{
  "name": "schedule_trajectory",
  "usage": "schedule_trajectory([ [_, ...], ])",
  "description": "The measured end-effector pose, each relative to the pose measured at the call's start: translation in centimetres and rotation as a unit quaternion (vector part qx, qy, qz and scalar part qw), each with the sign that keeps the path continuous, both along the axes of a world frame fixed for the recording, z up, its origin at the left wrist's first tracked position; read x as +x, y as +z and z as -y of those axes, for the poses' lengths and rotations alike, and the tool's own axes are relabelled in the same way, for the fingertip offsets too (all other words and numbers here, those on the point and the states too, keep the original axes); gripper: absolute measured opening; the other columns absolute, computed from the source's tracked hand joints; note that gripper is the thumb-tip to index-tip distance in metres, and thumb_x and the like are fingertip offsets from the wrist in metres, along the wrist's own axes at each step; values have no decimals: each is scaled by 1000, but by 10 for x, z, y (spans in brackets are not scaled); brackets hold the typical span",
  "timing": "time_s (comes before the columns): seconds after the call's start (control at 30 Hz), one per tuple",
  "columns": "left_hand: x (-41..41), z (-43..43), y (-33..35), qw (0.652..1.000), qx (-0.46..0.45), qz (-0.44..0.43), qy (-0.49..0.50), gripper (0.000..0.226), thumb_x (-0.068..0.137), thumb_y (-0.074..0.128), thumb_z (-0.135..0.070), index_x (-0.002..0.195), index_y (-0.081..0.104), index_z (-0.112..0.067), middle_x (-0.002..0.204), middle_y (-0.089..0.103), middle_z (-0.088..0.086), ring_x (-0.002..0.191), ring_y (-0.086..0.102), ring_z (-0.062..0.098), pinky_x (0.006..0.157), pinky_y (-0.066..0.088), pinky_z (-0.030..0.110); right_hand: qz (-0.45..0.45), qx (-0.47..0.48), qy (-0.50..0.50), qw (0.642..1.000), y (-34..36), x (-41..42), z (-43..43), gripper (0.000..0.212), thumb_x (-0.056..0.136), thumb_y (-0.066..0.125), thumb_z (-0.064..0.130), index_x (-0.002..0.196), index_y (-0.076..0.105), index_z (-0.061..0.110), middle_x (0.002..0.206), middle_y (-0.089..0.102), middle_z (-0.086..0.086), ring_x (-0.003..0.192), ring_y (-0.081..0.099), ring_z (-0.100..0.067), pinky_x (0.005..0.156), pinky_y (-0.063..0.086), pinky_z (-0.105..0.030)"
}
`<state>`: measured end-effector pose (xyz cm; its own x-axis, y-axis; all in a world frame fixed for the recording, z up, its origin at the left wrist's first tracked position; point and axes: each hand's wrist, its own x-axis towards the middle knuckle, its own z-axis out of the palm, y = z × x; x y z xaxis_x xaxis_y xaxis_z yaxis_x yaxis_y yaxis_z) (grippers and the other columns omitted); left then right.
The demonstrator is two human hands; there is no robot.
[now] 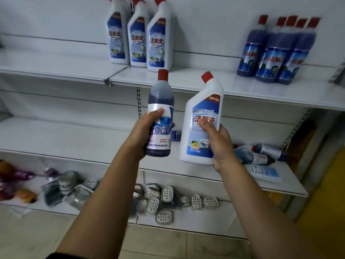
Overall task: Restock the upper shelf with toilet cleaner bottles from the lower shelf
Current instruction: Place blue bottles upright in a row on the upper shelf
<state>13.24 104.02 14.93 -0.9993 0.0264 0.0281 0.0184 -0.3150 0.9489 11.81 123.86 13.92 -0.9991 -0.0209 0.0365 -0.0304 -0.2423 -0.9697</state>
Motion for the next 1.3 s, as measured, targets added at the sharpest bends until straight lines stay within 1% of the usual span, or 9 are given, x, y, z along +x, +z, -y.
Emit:
schedule_trajectory([
  [0.13, 2, 19, 21, 1000, -11, -18, 3, 54, 78, 64, -47, 116, 57, -9, 91, 73, 10, 71, 70, 22, 64, 59, 33, -30, -5, 17, 999, 31, 2, 19, 12, 86, 71, 26, 95, 67, 20, 85, 76, -2, 74, 73, -21, 68, 60, -38],
  [0.27, 1, 43, 39, 999, -28, -44, 4, 52, 77, 61, -46, 113, 59, -9, 89, 73, 11, 70, 69, 21, 65, 59, 32, -75, -2, 33, 997, 55, 1, 46, 18, 83, 73, 25, 98, 66, 19, 85, 76, -3, 72, 73, -20, 64, 59, -37],
  [0.4, -1, 81, 53, 998, -36, -58, -3, 60, 76, 61, -49, 119, 57, -7, 90, 73, 9, 70, 69, 20, 67, 59, 33, -111, -4, 60, 992, 70, -2, 79, 24, 76, 78, 21, 97, 67, 16, 85, 77, -5, 71, 73, -21, 60, 58, -34],
  [0.63, -18, 157, 74, 993, -47, -106, 20, 60, 80, 58, -47, 124, 53, -6, 87, 73, 8, 68, 69, 19, 62, 58, 31, -144, 1, 72, 987, 82, -17, 149, 37, 69, 82, 20, 102, 65, 15, 93, 76, -7, 79, 74, -23, 67, 58, -38],
  [0.8, -39, 201, 92, 985, -70, -138, 73, 57, 80, 59, -45, 125, 53, -9, 90, 73, 6, 72, 70, 20, 64, 58, 35, -160, -5, 59, 985, 100, -38, 192, 50, 66, 82, 23, 111, 62, 14, 97, 75, -7, 84, 74, -24, 71, 59, -39],
  [0.93, -66, 223, 102, 977, -83, -155, 124, 42, 85, 60, -43, 119, 54, -19, 95, 73, 7, 78, 72, 23, 71, 60, 41, -171, -4, 53, 984, 113, -68, 218, 40, 75, 78, 16, 111, 62, 16, 101, 75, -6, 89, 74, -26, 74, 60, -43],
  [1.07, -102, 236, 110, 966, -109, -170, 162, 28, 93, 60, -38, 116, 53, -26, 99, 73, 3, 81, 73, 21, 72, 60, 38, -185, 21, 48, 981, 124, -109, 234, 50, 80, 78, 15, 126, 57, 11, 111, 73, -9, 96, 72, -28, 80, 59, -48],
  [1.2, -140, 244, 114, 956, -154, -159, 194, 35, 94, 59, -39, 125, 50, -28, 108, 71, -1, 91, 72, 19, 81, 60, 41, -165, 29, 31, 985, 129, -148, 241, 44, 79, 79, 15, 119, 59, 18, 105, 75, -5, 91, 74, -24, 77, 61, -46],
  [1.3, -164, 248, 114, 953, -178, -142, 200, 39, 93, 60, -42, 128, 45, -32, 116, 67, -1, 100, 67, 20, 90, 56, 48, -148, 63, 30, 987, 128, -176, 244, 53, 77, 81, 21, 124, 57, 19, 108, 74, -3, 93, 74, -22, 82, 59, -50],
])
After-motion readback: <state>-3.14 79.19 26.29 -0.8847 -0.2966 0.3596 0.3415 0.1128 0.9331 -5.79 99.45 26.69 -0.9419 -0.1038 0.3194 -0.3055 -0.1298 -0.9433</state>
